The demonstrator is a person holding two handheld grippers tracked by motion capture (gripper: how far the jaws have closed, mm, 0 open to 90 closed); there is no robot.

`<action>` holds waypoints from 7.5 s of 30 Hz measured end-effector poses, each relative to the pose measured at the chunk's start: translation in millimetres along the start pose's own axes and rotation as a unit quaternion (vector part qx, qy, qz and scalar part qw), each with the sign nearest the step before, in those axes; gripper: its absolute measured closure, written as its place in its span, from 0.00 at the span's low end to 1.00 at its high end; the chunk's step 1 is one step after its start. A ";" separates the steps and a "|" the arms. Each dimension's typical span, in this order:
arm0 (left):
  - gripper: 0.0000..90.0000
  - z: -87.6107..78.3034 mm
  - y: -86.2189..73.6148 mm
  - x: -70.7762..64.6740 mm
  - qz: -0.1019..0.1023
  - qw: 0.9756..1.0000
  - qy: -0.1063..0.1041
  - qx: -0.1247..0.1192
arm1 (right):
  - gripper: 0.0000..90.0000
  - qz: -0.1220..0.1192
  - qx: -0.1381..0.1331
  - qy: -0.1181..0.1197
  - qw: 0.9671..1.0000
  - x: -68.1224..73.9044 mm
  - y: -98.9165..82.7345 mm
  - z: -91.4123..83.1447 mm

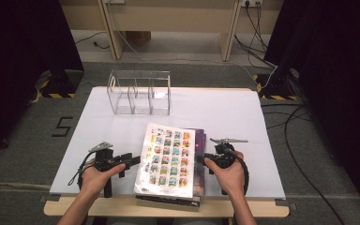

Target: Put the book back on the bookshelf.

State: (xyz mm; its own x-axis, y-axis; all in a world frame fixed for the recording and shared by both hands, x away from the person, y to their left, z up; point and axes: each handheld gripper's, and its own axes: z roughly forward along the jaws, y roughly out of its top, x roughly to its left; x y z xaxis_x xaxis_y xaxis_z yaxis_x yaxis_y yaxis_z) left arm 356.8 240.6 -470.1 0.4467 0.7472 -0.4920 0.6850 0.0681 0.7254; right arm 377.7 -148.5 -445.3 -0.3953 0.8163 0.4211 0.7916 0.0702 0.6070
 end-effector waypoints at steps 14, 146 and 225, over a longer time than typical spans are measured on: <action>0.48 27.9 18.9 -6.5 -0.013 0.999 0.026 0.044 | 0.61 0.010 0.019 0.010 1.000 5.2 7.8 12.4; 0.71 15.7 -4.6 3.9 -0.068 0.993 -0.031 0.087 | 0.77 0.138 0.089 0.141 0.976 -12.8 90.1 97.5; 0.49 -22.2 59.1 -30.2 0.035 0.998 0.044 -0.024 | 0.82 -0.059 -0.200 0.026 0.978 129.8 180.3 27.2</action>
State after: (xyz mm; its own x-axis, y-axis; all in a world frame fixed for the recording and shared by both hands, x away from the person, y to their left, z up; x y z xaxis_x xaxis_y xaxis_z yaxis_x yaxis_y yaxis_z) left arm 371.0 236.7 -401.7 0.4385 0.8067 -0.3963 0.6249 0.0432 0.7795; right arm 481.8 -14.3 -299.5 -0.5039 0.7850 0.3604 0.4975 -0.0774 0.8640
